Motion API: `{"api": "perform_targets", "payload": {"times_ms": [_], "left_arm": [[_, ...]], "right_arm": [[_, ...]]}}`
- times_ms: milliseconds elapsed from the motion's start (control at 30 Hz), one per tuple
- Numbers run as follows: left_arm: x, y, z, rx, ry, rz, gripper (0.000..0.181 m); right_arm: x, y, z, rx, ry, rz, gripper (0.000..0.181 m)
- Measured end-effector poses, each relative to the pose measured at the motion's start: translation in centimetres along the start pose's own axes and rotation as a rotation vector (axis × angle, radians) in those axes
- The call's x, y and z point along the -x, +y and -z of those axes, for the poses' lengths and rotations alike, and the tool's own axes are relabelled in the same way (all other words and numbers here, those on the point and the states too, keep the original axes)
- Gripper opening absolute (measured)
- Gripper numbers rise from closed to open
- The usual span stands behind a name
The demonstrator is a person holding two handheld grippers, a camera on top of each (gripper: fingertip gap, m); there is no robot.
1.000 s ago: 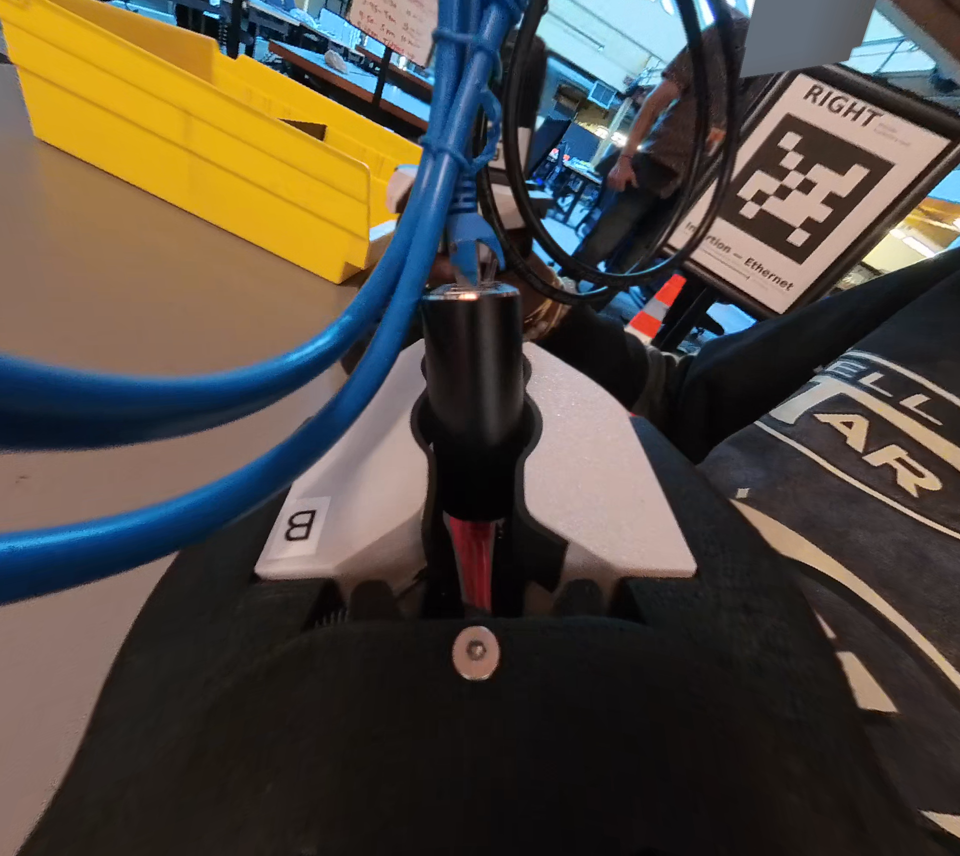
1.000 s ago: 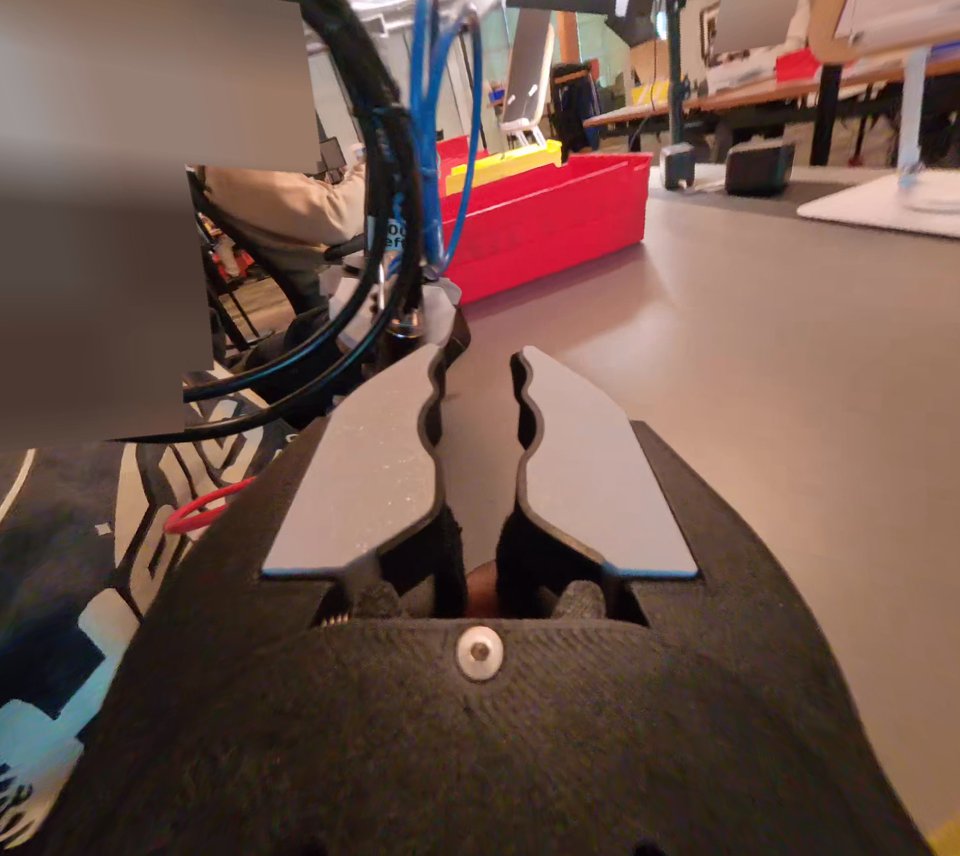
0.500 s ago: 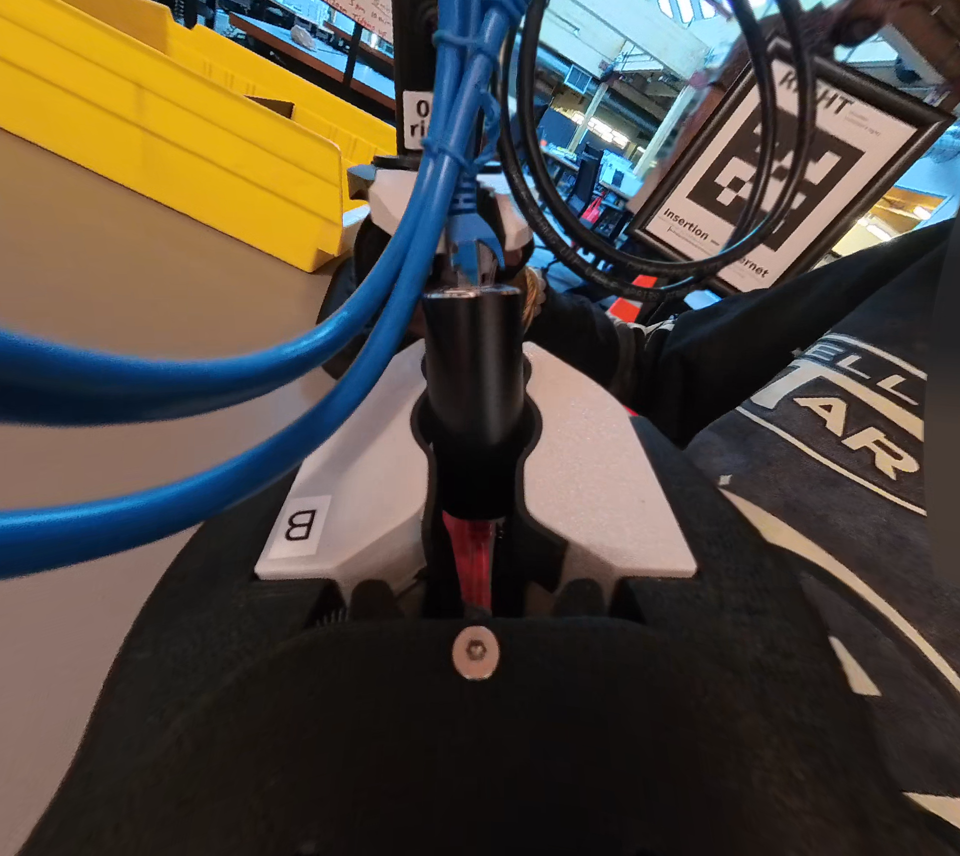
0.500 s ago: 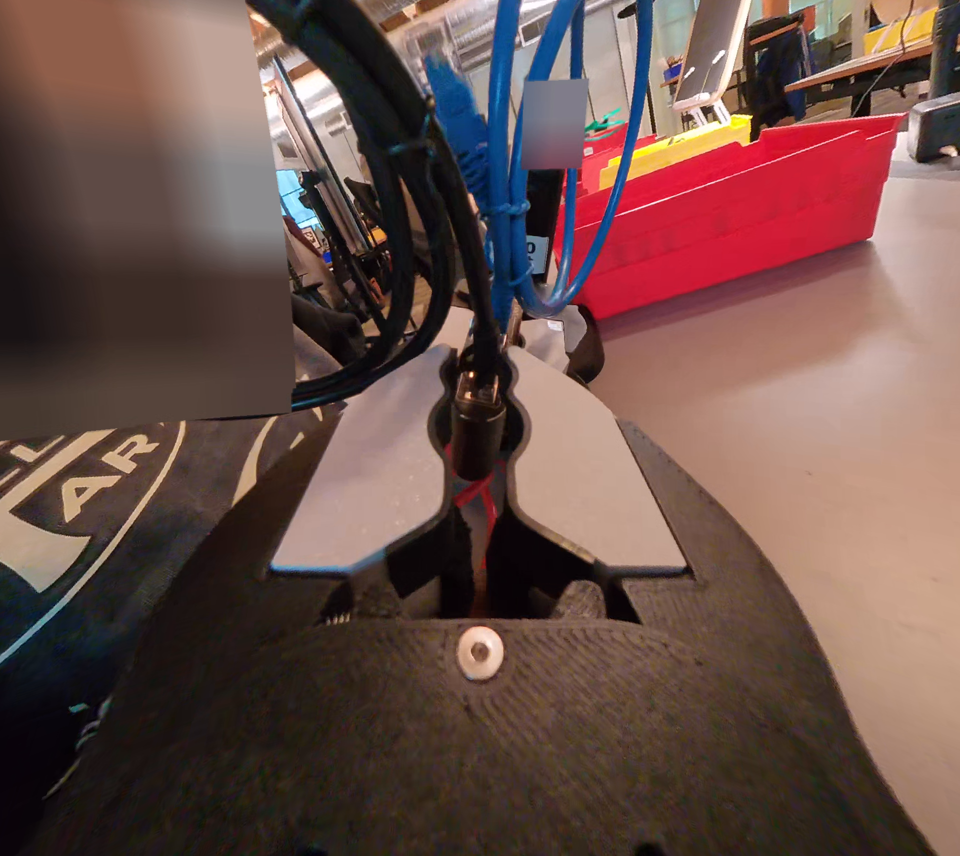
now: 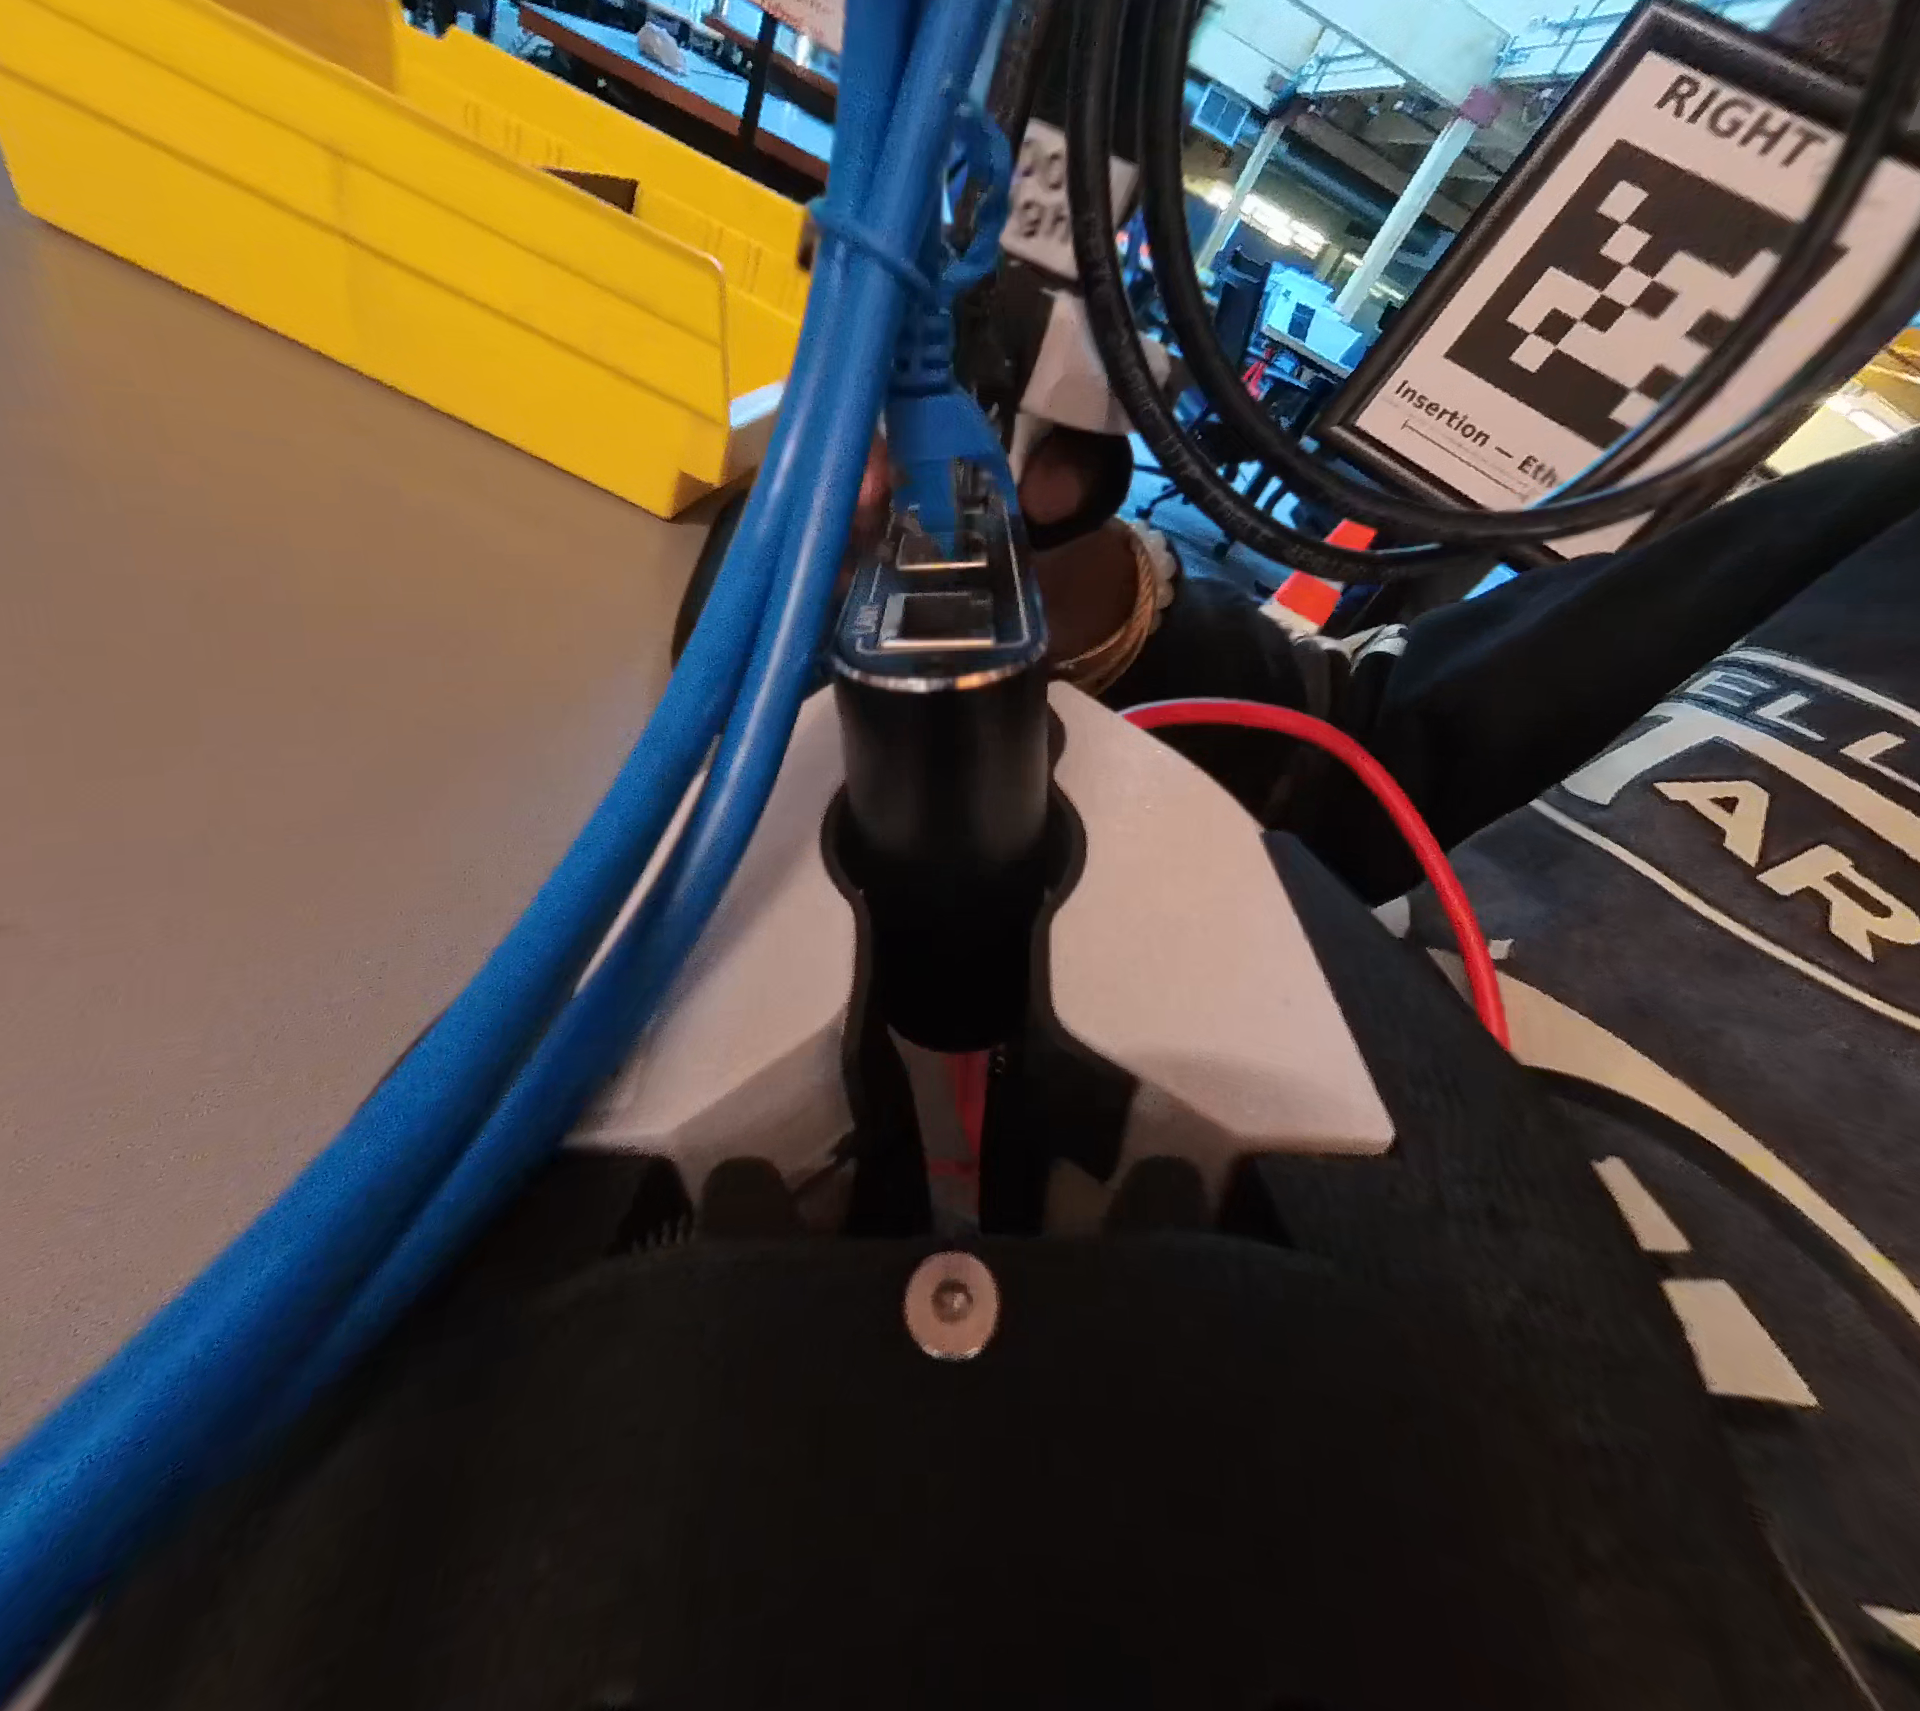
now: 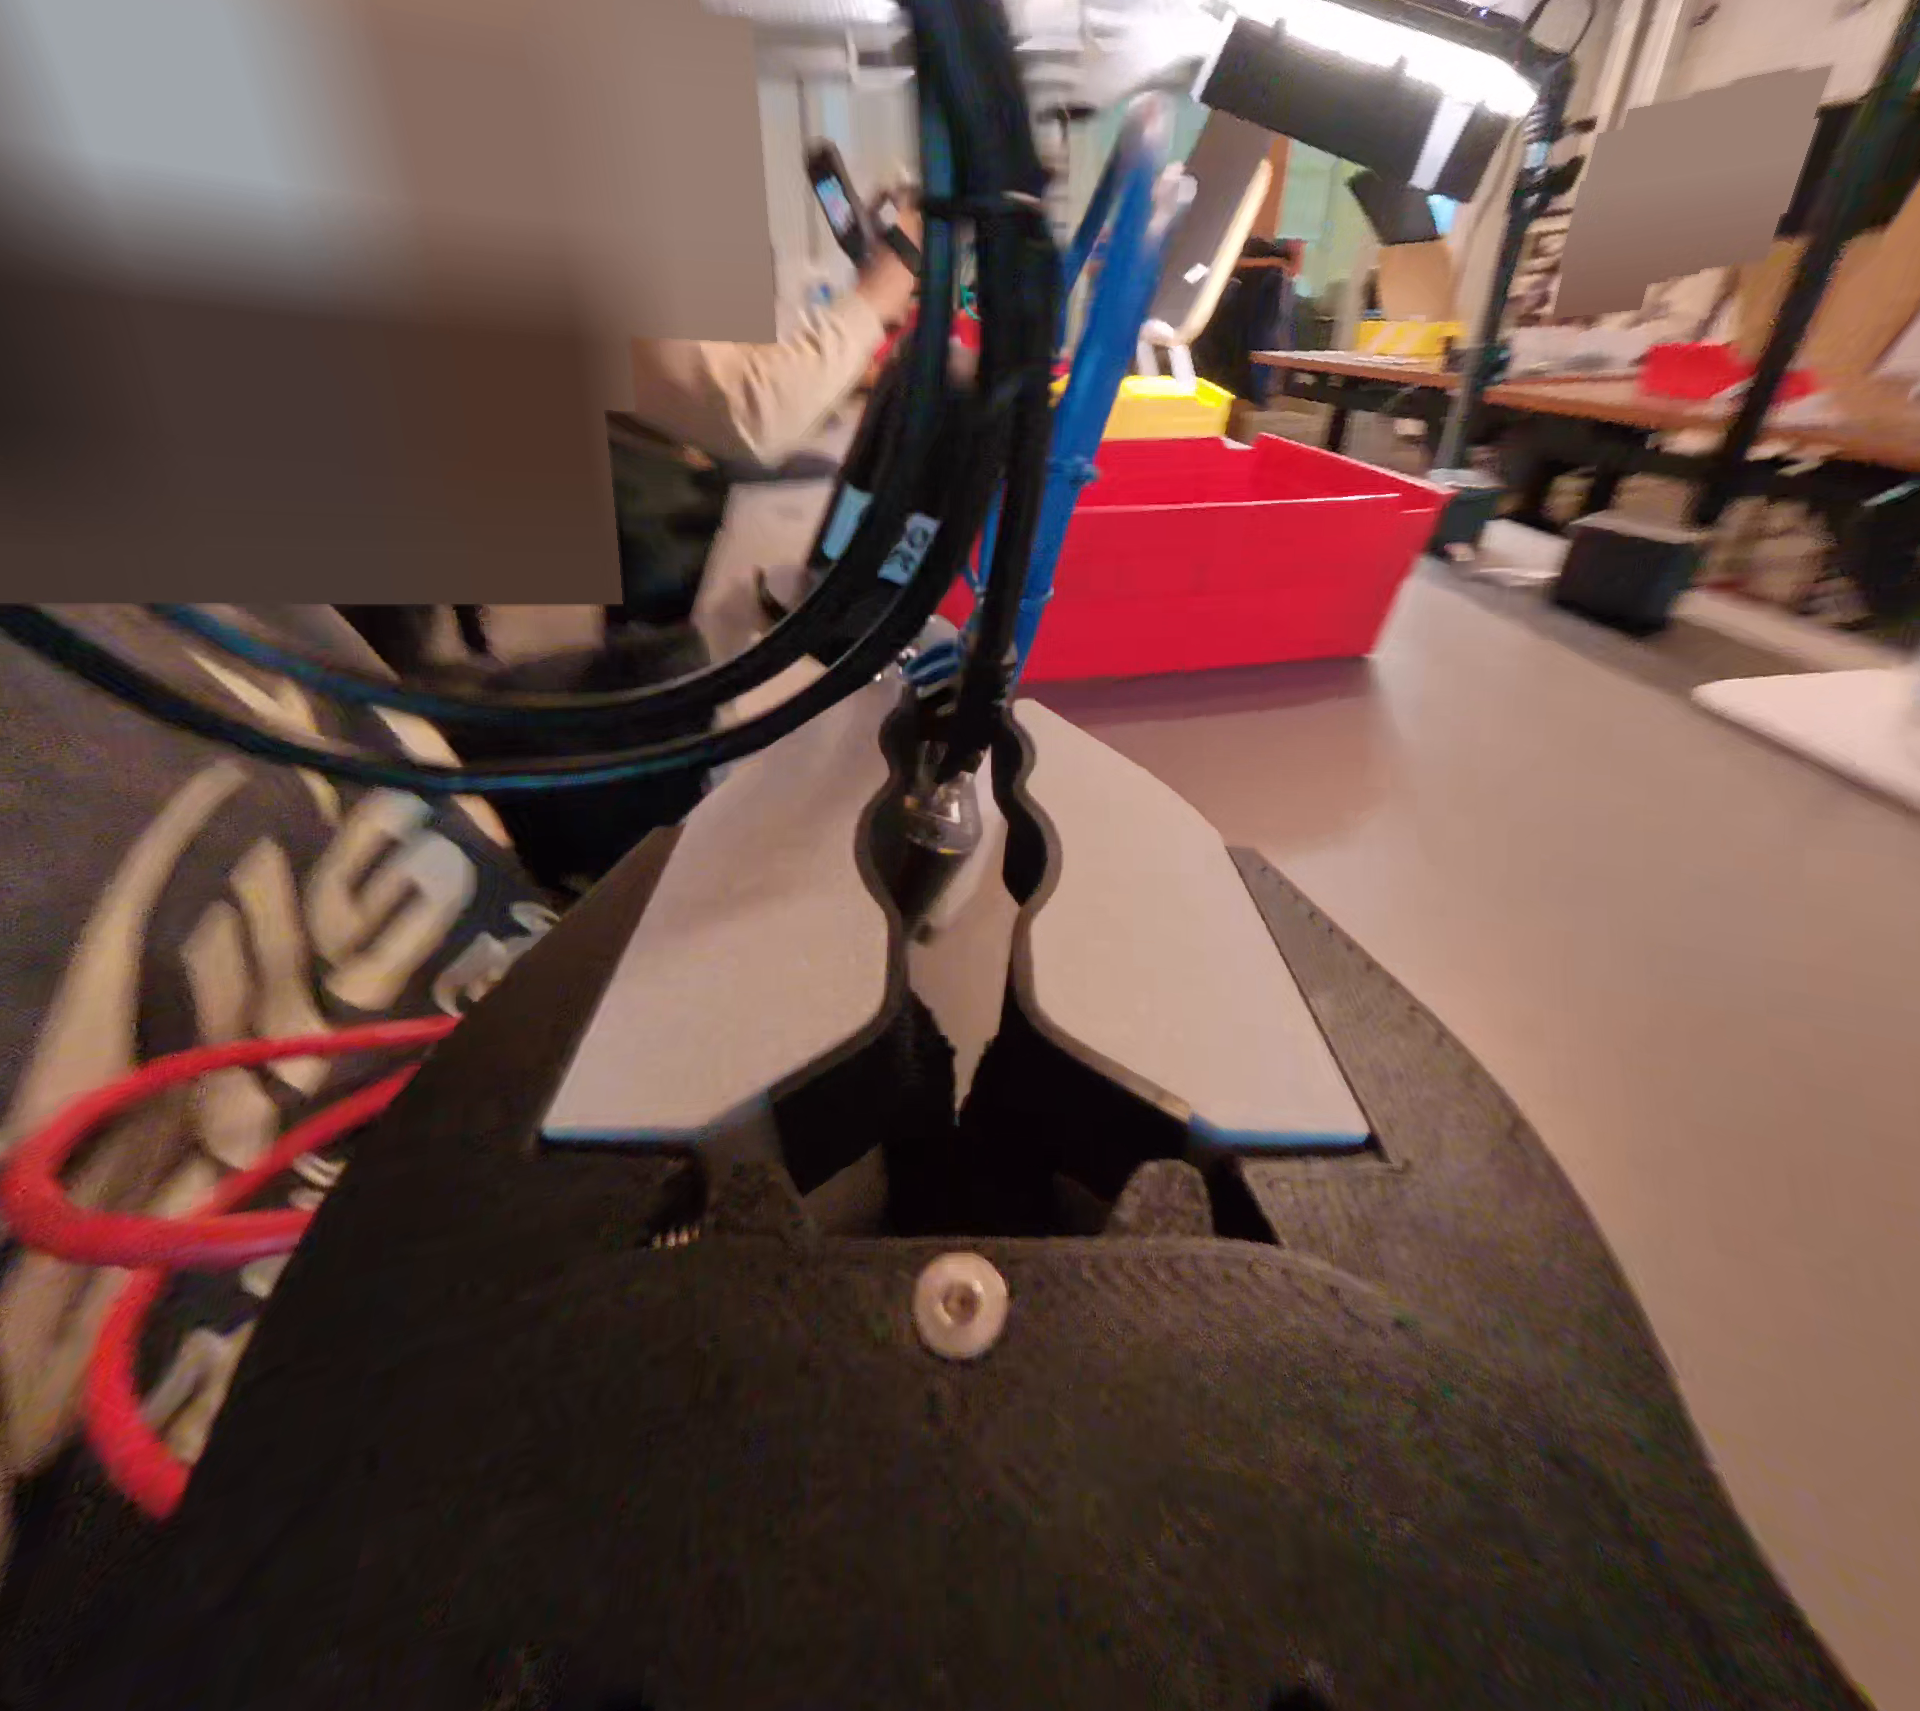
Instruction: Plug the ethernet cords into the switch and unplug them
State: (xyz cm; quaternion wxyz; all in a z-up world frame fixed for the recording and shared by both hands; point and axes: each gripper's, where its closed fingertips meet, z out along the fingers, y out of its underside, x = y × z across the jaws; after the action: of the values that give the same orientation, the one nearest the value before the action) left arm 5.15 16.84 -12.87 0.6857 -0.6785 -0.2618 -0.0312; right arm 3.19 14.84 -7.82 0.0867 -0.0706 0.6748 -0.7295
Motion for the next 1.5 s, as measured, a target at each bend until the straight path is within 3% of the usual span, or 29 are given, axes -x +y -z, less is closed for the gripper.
{"api": "perform_targets", "payload": {"times_ms": [167,333,400,467,500,567,633,733,833,933,1100,1200,1333,1500], "left_arm": [[-0.1,-0.1,0.0,0.000,0.001,-0.028,0.029],[-0.1,0.5,-0.5,0.041,-0.010,-0.023,0.030],[0.3,0.5,-0.5,0.037,-0.021,0.005,0.028],[-0.7,1.9,-0.6,0.123,0.026,-0.023,0.026],[-1.8,2.4,-0.9,0.152,0.062,-0.070,0.030],[-1.7,1.9,-1.2,0.113,0.023,-0.107,0.027],[-0.6,0.8,-0.6,0.034,0.009,-0.008,0.026],[0.8,-0.2,1.0,-0.059,-0.059,0.050,0.028],[1.5,-1.1,2.1,-0.144,-0.096,0.084,0.027],[2.1,-1.3,2.4,-0.165,-0.134,0.086,0.029],[2.6,-1.6,2.7,-0.188,-0.161,0.099,0.030],[2.7,-1.8,2.9,-0.209,-0.170,0.096,0.029],[2.7,-1.8,2.8,-0.200,-0.176,0.085,0.030],[2.7,-1.8,2.9,-0.209,-0.171,0.088,0.029]], "right_arm": [[0.3,0.4,0.6,0.061,0.049,0.203,0.014],[0.2,0.2,0.9,-0.005,0.061,0.191,0.013],[-0.3,0.0,0.7,-0.024,0.126,0.217,0.013],[-3.4,-2.3,2.8,-0.125,0.357,0.259,0.012],[-3.6,-3.1,3.9,-0.156,0.331,0.235,0.011],[-3.1,-4.2,5.5,-0.225,0.269,0.162,0.011],[-3.7,-4.1,6.5,-0.221,0.281,0.104,0.011],[-5.3,-4.6,8.4,-0.202,0.381,0.095,0.012],[-6.8,-5.2,9.8,-0.047,0.486,0.120,0.012],[-9.3,-7.1,13.7,0.156,0.751,0.233,0.012],[-11.9,-11.8,25.8,0.430,1.352,0.466,0.012],[-11.7,-10.8,32.3,0.631,1.603,0.461,0.012],[-12.2,-8.1,36.2,0.809,1.695,0.423,0.012],[-14.2,-3.8,36.4,1.011,1.616,0.338,0.012]]}}
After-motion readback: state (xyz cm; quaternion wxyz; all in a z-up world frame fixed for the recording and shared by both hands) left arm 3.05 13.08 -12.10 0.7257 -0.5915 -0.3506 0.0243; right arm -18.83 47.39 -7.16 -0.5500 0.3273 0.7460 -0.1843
